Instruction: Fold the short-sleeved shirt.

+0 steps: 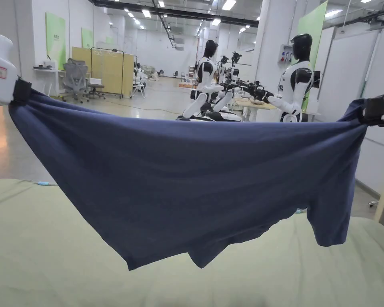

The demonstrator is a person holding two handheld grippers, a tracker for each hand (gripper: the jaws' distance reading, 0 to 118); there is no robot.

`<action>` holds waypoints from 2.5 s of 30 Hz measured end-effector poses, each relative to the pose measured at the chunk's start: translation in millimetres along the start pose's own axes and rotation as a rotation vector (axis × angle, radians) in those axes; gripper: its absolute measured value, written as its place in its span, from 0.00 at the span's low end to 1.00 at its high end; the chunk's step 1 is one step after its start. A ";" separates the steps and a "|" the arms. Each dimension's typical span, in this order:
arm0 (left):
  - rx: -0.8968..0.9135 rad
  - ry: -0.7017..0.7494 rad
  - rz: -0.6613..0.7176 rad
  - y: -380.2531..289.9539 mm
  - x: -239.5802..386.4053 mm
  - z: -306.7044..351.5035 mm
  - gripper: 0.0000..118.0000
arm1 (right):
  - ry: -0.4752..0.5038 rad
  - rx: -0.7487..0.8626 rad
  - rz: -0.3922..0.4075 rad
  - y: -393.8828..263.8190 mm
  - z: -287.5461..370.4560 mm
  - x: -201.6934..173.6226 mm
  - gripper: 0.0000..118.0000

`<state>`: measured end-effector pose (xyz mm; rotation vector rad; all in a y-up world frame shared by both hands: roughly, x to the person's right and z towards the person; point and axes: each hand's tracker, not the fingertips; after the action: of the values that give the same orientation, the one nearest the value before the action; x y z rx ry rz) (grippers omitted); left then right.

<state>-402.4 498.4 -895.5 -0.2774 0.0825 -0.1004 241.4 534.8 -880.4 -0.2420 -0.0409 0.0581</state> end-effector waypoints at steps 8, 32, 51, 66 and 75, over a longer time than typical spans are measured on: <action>-0.143 -0.016 0.037 -112.3 25.0 -66.5 0.01 | 0.021 -0.190 -0.046 -117.7 -64.8 -7.2 0.10; -0.657 -0.127 0.285 -456.1 16.9 178.6 0.01 | 0.152 -0.683 0.075 -469.0 144.5 -8.2 0.10; 0.057 -0.001 -0.091 -350.5 162.9 277.3 0.05 | 0.177 0.087 0.031 -370.2 243.8 -186.1 0.08; -0.437 0.052 0.223 -409.8 -5.8 240.4 0.30 | 0.246 -0.037 0.080 -392.8 212.7 -221.8 0.05; -0.550 -0.022 0.162 -452.4 16.4 173.8 0.94 | 0.273 -0.127 0.103 -409.4 180.4 -235.7 0.06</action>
<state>-409.2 110.4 -604.6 -0.8193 0.1093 0.0898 19.2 166.2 -614.8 -0.3776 0.2403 0.1252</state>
